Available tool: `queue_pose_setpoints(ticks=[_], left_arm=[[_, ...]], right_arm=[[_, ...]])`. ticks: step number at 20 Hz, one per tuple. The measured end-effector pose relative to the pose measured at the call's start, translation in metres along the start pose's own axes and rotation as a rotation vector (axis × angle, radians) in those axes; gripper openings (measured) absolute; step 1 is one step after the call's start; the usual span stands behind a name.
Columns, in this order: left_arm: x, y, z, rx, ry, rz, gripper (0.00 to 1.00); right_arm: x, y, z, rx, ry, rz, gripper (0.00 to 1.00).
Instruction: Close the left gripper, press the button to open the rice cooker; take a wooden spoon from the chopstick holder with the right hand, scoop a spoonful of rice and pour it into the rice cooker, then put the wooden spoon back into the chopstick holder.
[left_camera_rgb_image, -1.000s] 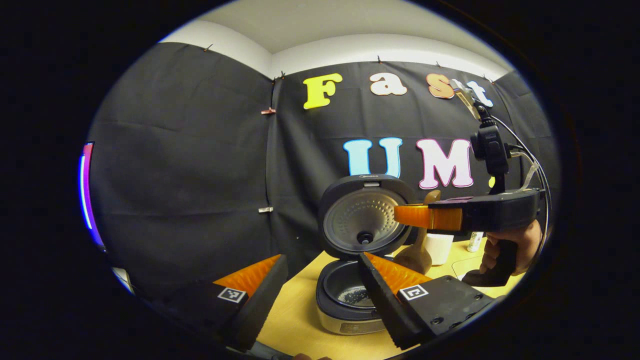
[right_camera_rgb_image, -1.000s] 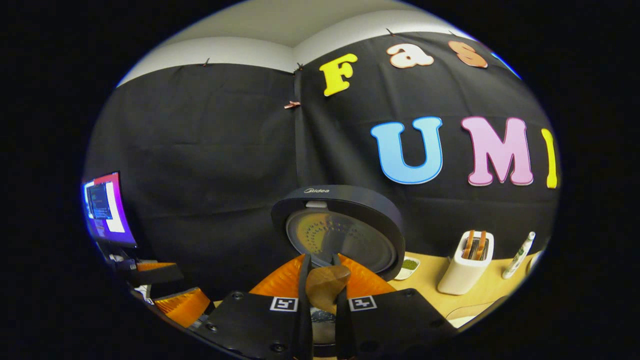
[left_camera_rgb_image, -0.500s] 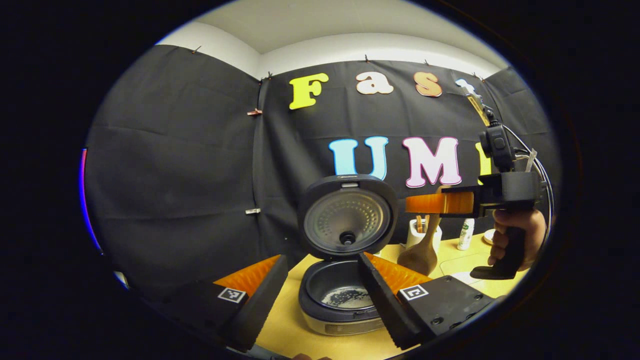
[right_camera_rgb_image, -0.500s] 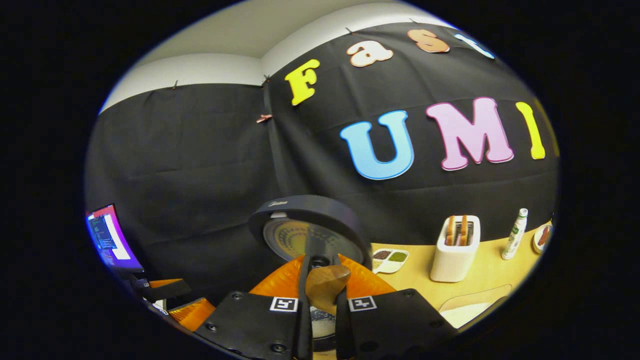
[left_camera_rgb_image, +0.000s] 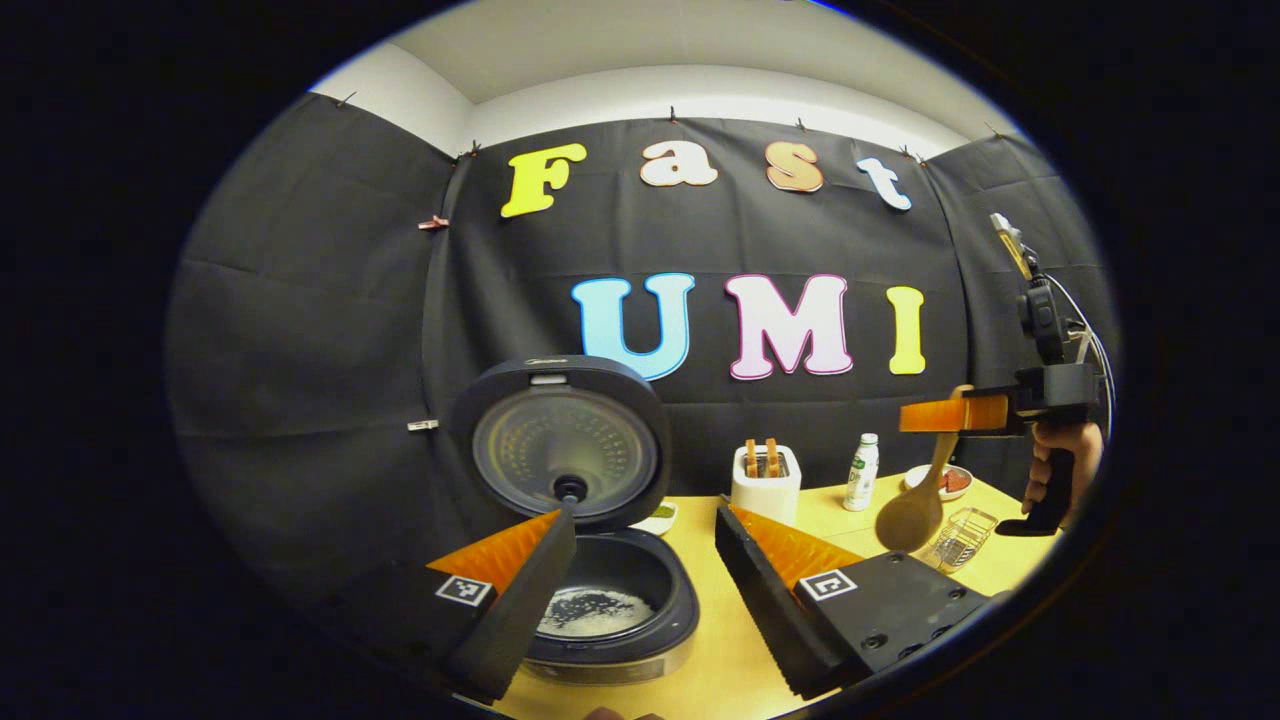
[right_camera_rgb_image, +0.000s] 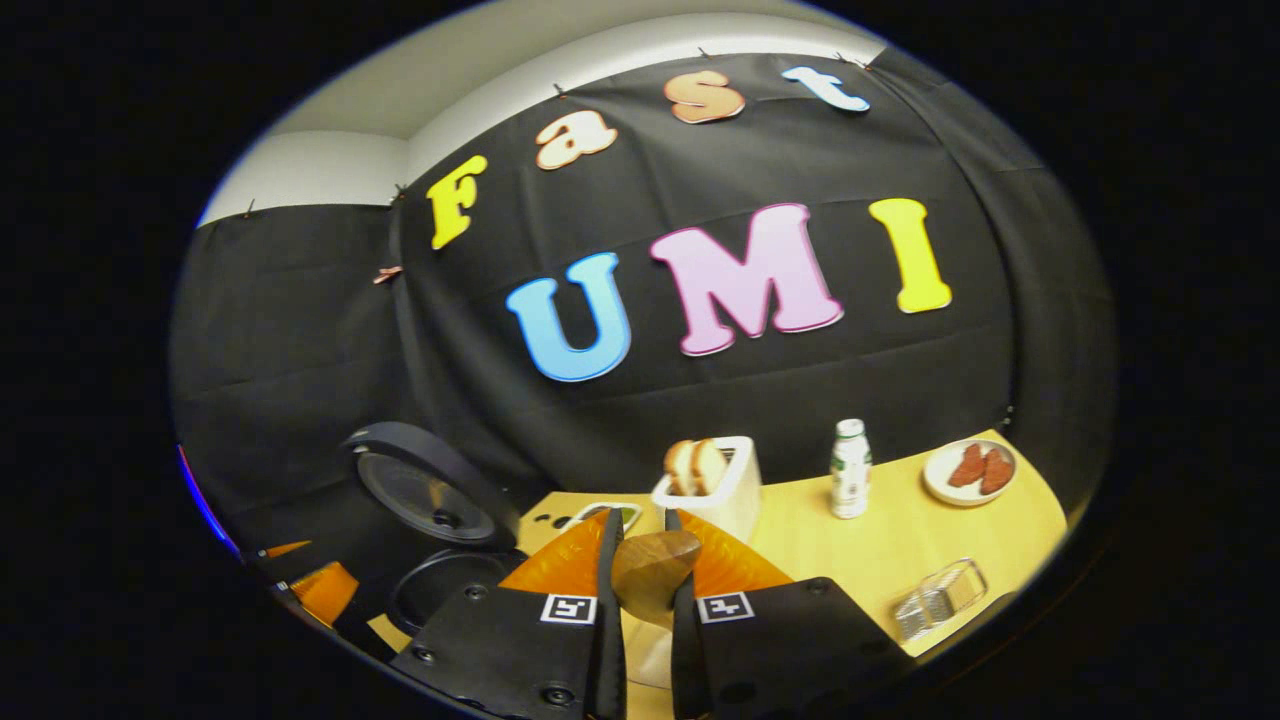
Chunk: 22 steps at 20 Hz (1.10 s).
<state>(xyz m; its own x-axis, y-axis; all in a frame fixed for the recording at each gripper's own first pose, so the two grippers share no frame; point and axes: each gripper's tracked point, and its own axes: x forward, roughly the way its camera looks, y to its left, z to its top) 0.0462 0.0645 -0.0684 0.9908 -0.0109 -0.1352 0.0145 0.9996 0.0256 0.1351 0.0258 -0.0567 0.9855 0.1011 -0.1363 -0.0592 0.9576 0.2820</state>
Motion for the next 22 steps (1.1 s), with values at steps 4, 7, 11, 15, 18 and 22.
queue_pose_setpoints(ticks=[4,7,11,15,18,22], left_arm=[[0.012,-0.035,0.005,0.004,-0.001,-0.023,0.96],[0.019,-0.054,0.006,0.012,0.000,-0.031,0.96],[0.024,-0.074,0.003,-0.006,0.015,-0.026,0.96],[0.026,-0.081,0.000,0.012,0.031,-0.002,0.95],[0.025,-0.081,0.002,0.030,0.031,0.015,0.95],[0.026,-0.077,-0.005,0.006,0.055,0.040,0.96]], right_arm=[[-0.013,-0.089,0.013,0.014,-0.017,-0.126,0.22],[-0.018,-0.135,0.017,0.001,-0.021,-0.184,0.22],[-0.015,-0.175,0.008,-0.019,-0.001,-0.224,0.22],[-0.007,-0.196,-0.014,0.012,0.049,-0.235,0.22],[-0.002,-0.208,-0.033,0.028,0.080,-0.242,0.22],[0.002,-0.218,-0.054,0.042,0.129,-0.262,0.22]])
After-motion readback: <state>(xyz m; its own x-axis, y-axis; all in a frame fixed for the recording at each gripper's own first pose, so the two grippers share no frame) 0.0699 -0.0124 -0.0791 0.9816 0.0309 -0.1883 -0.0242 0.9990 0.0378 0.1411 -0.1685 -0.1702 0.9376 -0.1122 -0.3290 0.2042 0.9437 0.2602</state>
